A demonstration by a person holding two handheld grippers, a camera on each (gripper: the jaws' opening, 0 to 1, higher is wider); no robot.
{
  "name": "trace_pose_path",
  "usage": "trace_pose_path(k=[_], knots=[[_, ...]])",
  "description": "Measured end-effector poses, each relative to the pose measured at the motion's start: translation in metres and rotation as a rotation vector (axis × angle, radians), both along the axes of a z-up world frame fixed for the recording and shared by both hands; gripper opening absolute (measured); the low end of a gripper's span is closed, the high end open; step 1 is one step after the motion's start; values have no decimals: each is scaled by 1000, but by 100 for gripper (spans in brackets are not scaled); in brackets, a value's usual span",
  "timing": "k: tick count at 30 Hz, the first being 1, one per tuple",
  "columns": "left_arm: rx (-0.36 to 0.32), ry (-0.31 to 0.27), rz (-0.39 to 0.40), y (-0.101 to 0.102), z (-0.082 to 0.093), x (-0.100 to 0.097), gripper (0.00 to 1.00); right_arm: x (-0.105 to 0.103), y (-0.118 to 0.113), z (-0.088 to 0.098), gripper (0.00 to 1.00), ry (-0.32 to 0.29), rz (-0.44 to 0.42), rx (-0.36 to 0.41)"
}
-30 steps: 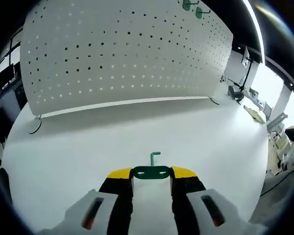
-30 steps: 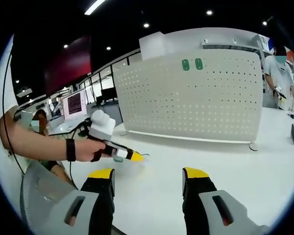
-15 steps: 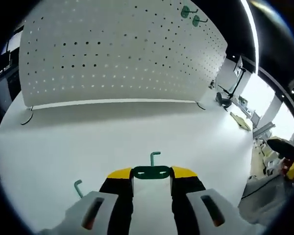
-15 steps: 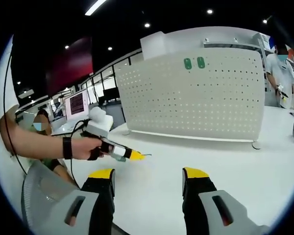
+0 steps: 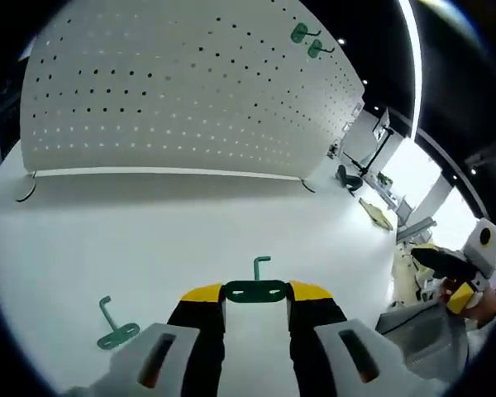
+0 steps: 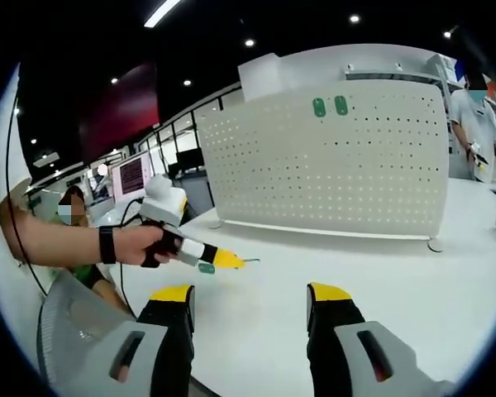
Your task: Insert the hook assembly into the mounting plate slot until the hook locks in place.
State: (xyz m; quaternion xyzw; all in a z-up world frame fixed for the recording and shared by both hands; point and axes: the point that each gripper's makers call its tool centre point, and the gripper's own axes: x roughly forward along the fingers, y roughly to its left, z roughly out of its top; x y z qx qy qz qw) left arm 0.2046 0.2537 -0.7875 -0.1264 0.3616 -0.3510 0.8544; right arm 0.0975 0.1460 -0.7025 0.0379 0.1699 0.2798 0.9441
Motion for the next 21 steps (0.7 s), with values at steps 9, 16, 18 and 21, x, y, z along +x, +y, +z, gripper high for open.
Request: trace_pose_path(k=[9,16,18,21], knots=[[-82,84,-82,-12,8,-23,29,-2,3,0,54,-3,10,7],[-132,87,-100,-16,18,-26,29,-2,3,2,52,-10,16,11],[-132,79,-107,-16,20,-26,29,-3,3,2,52,-12,17,10],[-154,99,-118,-17,20,-31,29,-2,2,3,52,-18,17,4]])
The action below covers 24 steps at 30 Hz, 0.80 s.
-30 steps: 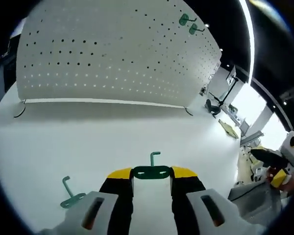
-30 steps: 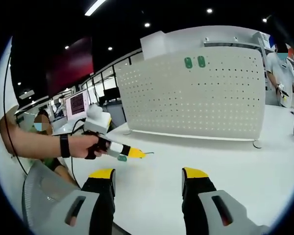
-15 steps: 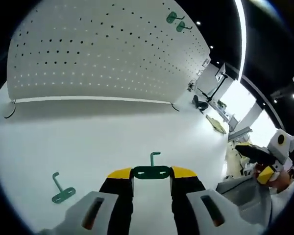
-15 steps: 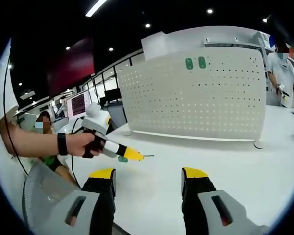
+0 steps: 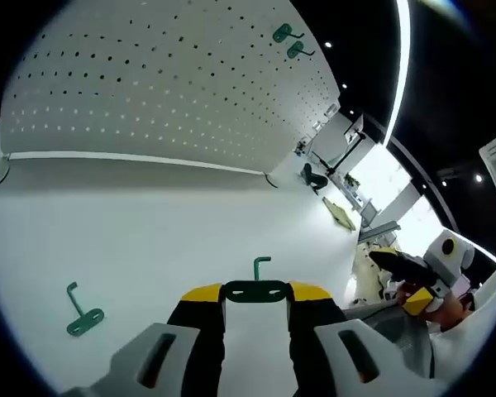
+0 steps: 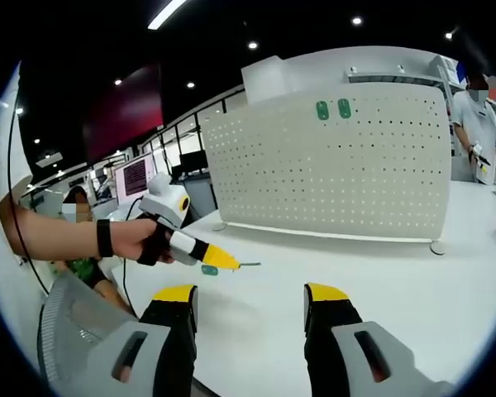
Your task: Insert the hook assembly into the mounting plate slot until the hook locks in place.
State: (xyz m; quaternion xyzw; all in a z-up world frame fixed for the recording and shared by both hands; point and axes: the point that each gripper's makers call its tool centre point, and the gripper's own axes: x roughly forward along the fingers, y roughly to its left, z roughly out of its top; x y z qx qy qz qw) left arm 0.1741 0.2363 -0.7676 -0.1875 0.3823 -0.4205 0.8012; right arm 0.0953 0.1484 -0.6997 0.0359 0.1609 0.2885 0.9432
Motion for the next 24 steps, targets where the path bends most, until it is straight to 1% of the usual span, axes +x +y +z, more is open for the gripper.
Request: trace_pose_path(k=[2,5,7,10,12,13,15,16,20,22,24], knots=[[-35,23,4,-1,2,-2,29,0,0,1,52,-4,1,1],[-64,36,7,-3,6,-4,29,-1,1,2,52,-7,4,-3],[-84,56,-5,-5,8,-8,29,-1,1,2,52,-12,7,-5],[-123,90,11,-5,12,-10,29,-1,2,3,52,-18,10,-11],[-147,93,6,-7,16,-12,29,-1,3,2,52,-24,13,-27],[-156,104,0,-8,18,-14,29,-1,4,3,52,-29,17,-33],[-164,111,-6,-9,19,-15,29,-2,8,4,52,-48,34,-55],[-180,118,-17,-11,22,-18,29,-3,9,5,51,-58,47,-69],[-219,121,-25,-12,30,-20,29,-6,19,13,42,-103,88,-78],[-241,122,-26,-13,34,-20,29,-6,22,15,41,-113,97,-86],[-257,130,-30,-14,37,-21,29,-5,21,13,39,-133,105,-146]])
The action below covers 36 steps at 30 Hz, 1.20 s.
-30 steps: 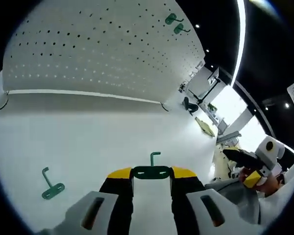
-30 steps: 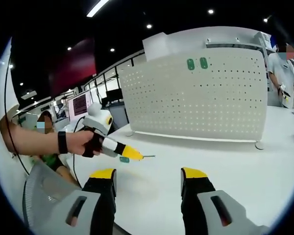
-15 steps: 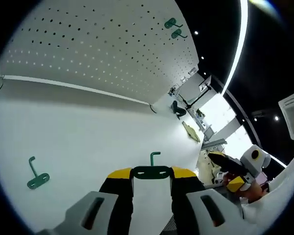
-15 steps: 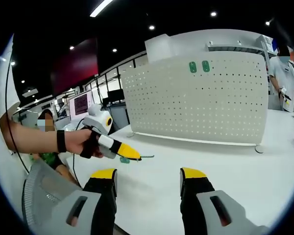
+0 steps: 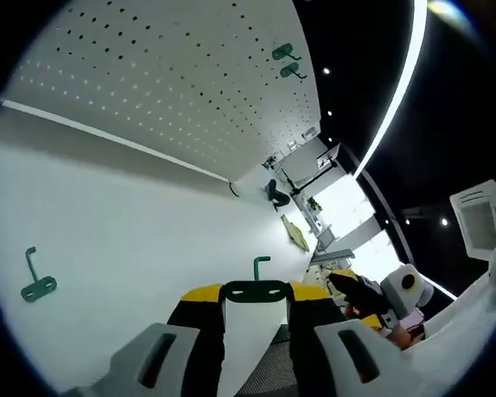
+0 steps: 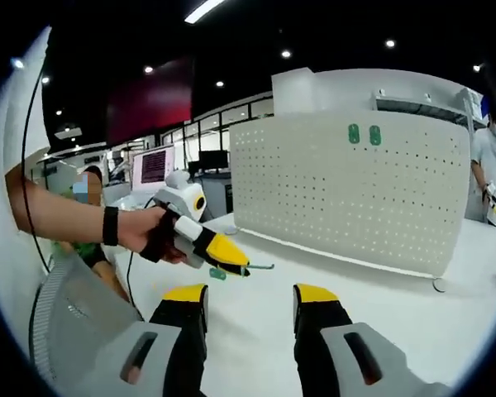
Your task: Insert the hook assembly into the mounting plate slot until the hook locks in place.
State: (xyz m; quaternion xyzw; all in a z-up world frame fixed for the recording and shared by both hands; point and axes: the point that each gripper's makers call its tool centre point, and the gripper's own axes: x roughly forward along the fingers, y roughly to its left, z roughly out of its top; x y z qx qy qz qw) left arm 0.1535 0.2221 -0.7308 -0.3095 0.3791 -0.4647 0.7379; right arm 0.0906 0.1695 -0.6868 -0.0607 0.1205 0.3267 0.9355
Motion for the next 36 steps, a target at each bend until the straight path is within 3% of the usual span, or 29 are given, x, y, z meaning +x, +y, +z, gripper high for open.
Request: trace_pose_path(k=[4,7,10,14,20,29,31,36], knots=[[-40,24,-11,-1,8,-3,29,-1,-1,-13,37,11,15,-114],[-70,24,-21,-2,15,-5,29,-3,1,-10,35,32,17,-45],[-125,48,-16,-3,23,-5,29,-4,1,-11,35,31,23,-61],[-126,49,-27,-5,23,-9,29,-4,3,-6,34,18,35,-54],[-185,78,-75,-11,32,-21,29,-3,4,-3,33,11,52,-47],[-183,67,-201,-19,33,-51,29,-1,4,5,32,-15,74,-31],[-190,79,-262,-22,35,-63,29,-1,4,4,31,-15,83,-39],[-201,84,-321,-27,36,-75,29,-6,7,3,28,-28,129,-61]])
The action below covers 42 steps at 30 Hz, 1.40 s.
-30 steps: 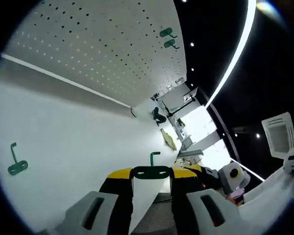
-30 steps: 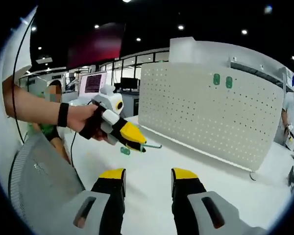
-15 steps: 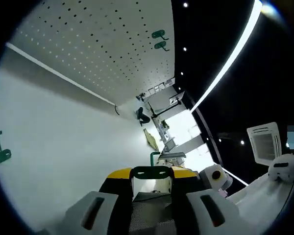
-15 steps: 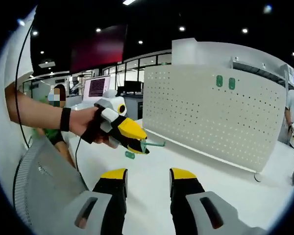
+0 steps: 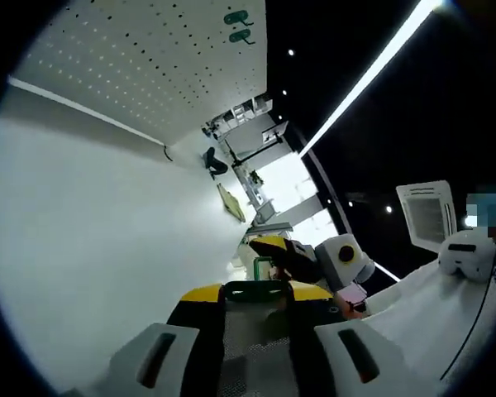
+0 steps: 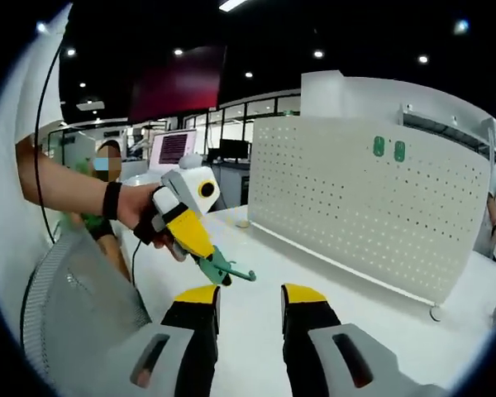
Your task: Insert the hook assembly into the mounting plate slot until the hook locks in place.
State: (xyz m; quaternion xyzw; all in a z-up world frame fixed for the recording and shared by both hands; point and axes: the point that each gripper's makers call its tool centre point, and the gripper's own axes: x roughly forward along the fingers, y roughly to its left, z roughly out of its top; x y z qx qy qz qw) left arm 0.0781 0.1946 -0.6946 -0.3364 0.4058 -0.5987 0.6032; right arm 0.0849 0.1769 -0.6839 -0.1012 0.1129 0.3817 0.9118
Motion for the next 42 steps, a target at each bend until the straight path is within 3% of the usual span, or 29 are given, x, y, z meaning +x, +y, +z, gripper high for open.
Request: trace_pose_path(k=[3,6,13,17,22,24,30,39,42], knots=[[8,5,-16,0,-4,-2,29,-4,2,0,24,-4,31,-2],[-6,18,-44,-1,-1,-8,29,-9,6,5,19,1,66,49],[10,46,-90,-1,-7,-15,30,-18,16,-1,16,17,137,29],[-3,40,-122,1,-3,-21,30,-24,22,1,15,6,183,25],[-35,80,-169,5,3,-26,30,-33,26,6,12,2,256,45],[-41,93,-201,6,5,-31,30,-39,29,8,12,-6,305,32],[-44,88,-250,3,10,-38,30,-42,30,6,9,-21,346,-6],[-40,96,-263,3,9,-41,30,-46,30,4,3,-33,373,-43],[-64,75,-269,4,13,-40,30,-51,33,8,2,-47,391,-54]])
